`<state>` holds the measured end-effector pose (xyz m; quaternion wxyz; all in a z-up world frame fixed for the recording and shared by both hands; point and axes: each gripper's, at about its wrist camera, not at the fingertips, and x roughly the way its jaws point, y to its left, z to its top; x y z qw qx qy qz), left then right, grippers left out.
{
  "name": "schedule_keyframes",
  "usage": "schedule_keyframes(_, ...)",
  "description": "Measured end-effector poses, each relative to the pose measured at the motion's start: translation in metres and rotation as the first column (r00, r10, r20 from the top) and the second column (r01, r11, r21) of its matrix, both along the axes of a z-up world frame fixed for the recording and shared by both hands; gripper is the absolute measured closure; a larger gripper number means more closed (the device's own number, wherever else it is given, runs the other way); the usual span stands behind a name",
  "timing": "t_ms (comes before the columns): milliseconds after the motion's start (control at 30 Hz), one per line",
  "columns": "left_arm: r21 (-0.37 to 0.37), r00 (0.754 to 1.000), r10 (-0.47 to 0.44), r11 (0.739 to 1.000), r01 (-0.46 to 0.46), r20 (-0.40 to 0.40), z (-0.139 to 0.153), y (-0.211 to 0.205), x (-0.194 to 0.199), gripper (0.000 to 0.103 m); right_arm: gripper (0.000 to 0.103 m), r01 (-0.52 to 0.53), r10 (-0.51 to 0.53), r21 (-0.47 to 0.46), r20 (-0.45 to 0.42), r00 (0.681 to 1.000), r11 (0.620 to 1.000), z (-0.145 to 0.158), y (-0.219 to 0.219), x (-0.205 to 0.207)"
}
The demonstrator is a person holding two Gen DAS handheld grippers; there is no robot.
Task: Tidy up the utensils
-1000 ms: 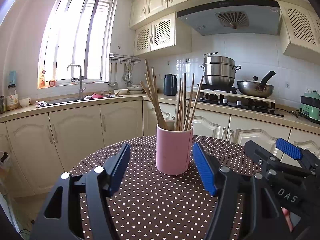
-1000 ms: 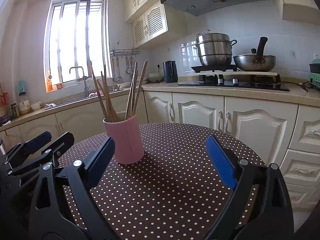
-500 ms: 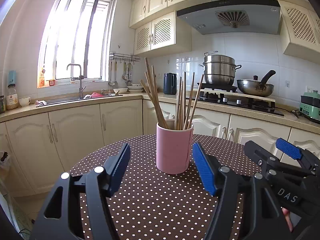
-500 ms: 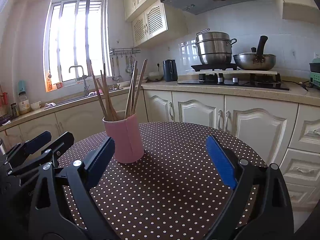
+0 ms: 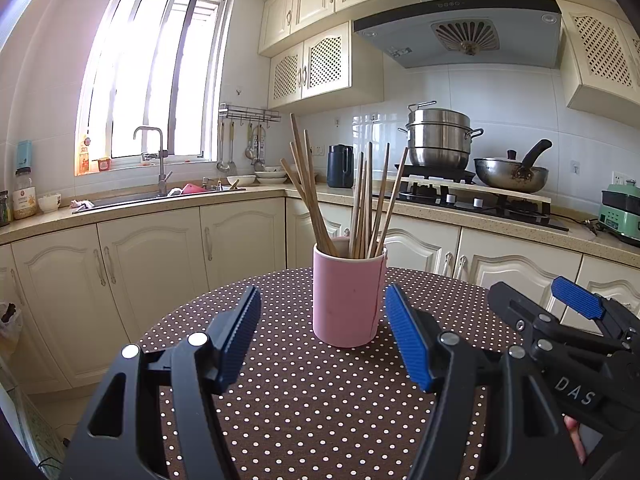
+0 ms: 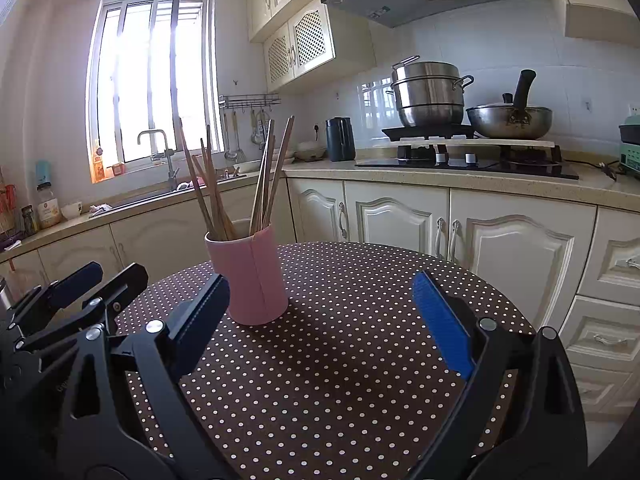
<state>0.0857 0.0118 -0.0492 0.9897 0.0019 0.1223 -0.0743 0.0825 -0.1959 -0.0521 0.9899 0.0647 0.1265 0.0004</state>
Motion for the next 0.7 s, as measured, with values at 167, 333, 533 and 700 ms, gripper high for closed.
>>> schedule_keyframes(167,0.000,1.000,0.000,1.000,0.000,-0.001,-0.0006,0.0004,-0.0001,0.039,0.012,0.000,0.000,0.000,-0.001,1.000,1.000,-0.0003,-0.0003,0.0005)
schedule_keyframes(333,-0.002,1.000,-0.002,1.000,0.002,-0.008,-0.0022,-0.0005,0.0009,0.039,0.012,0.001,-0.001,0.000,-0.002,1.000,1.000,-0.0001,-0.0004,0.0007)
schedule_keyframes(533,0.001,1.000,0.000,1.000,0.000,-0.015,-0.0016,-0.0040,0.0024,0.039,0.012,0.003,-0.003,0.000,-0.002,1.000,1.000,-0.0016,-0.0006,0.0003)
schedule_keyframes(700,0.001,1.000,0.002,1.000,-0.001,-0.021,-0.0023,-0.0047,0.0023,0.039,0.012,0.002,-0.002,0.000,-0.007,1.000,1.000,-0.0023,-0.0012,0.0003)
